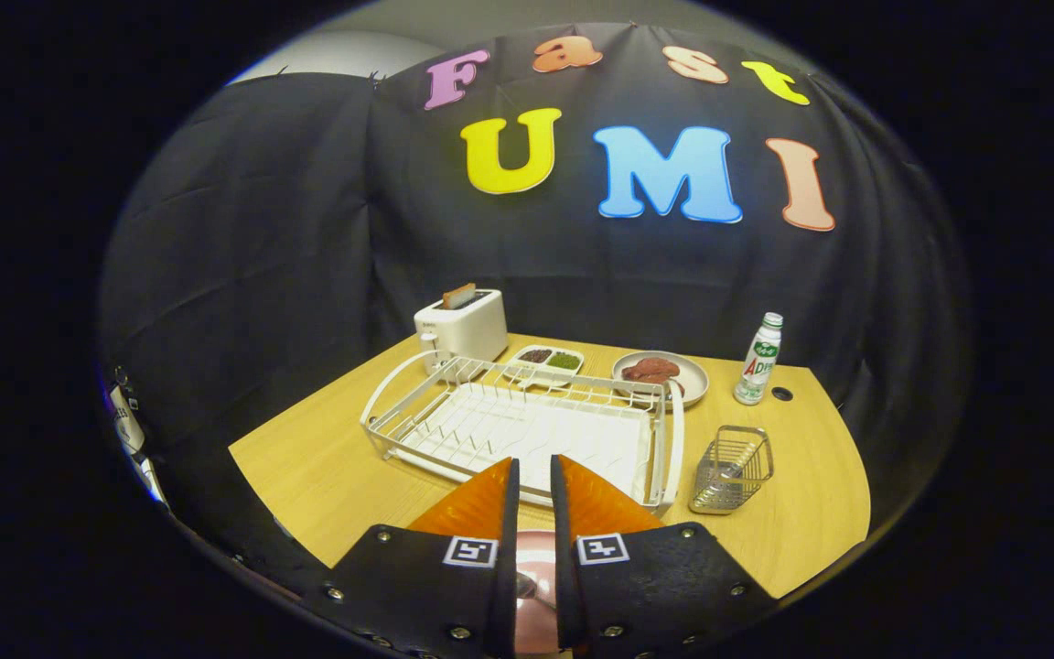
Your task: Take the plate from the dish rack, then take the spoon from the basket and place it into the plate.
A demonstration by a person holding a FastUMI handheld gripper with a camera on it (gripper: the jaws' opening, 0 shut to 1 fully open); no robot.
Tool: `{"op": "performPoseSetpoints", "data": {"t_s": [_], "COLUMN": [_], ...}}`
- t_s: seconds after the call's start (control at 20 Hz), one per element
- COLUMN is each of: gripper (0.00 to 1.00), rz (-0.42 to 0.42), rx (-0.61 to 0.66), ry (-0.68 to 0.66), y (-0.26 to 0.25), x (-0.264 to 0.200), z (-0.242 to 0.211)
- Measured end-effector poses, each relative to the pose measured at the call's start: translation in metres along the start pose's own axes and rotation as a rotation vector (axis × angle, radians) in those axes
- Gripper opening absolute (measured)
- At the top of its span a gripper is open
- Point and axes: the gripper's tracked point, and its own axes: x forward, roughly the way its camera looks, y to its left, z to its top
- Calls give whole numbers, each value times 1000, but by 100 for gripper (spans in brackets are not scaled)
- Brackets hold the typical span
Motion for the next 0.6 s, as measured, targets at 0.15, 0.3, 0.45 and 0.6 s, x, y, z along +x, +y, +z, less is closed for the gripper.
{"op": "performPoseSetpoints", "data": {"t_s": [0.15,0.3,0.45,0.6], "gripper": [17,17,17,17], "rz": [-69,-142,-212,-279], "rx": [19,29,29,15], "ry": [-69,-135,-205,-254], "y": [-25,-54,-82,-114], "x": [-13,-30,-47,-63], "z": [26,51,75,90]}}
